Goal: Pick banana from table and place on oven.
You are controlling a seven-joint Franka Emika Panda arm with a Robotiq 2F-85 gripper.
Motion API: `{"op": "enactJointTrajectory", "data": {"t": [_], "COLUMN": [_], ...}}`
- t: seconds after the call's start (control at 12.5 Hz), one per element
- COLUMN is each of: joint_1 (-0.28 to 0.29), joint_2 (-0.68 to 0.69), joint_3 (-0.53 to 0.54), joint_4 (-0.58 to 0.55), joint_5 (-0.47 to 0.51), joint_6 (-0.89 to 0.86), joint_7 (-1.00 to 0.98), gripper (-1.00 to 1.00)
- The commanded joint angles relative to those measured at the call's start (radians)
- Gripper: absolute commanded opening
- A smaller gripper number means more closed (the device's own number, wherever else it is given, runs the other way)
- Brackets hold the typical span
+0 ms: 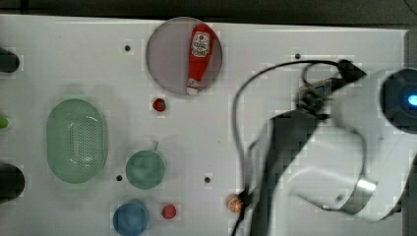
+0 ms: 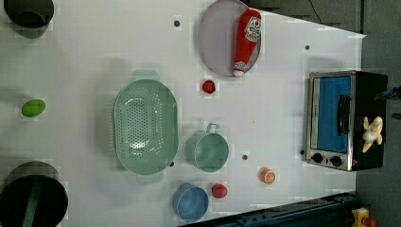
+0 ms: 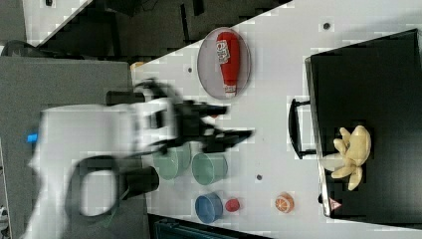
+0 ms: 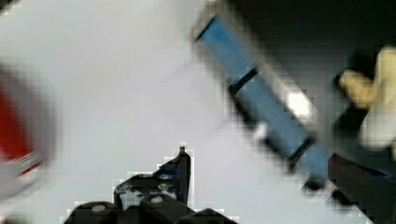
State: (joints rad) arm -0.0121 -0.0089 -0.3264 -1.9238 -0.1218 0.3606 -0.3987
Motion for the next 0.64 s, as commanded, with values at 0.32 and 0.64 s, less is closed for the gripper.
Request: {"op": "enactJointTrajectory", "data": {"t": [0.32, 0.64], "joint_1": [0.069, 0.069], "joint_2": [-0.207, -0.301], "joint_3": [0.195, 0.239], "joint_4": [0.01, -0.07], "joint_5": [0.02, 0.031], "joint_6": [-0.157, -0.167], "joint_7": [0.716, 0.729], "gripper": [1.0, 1.0]}}
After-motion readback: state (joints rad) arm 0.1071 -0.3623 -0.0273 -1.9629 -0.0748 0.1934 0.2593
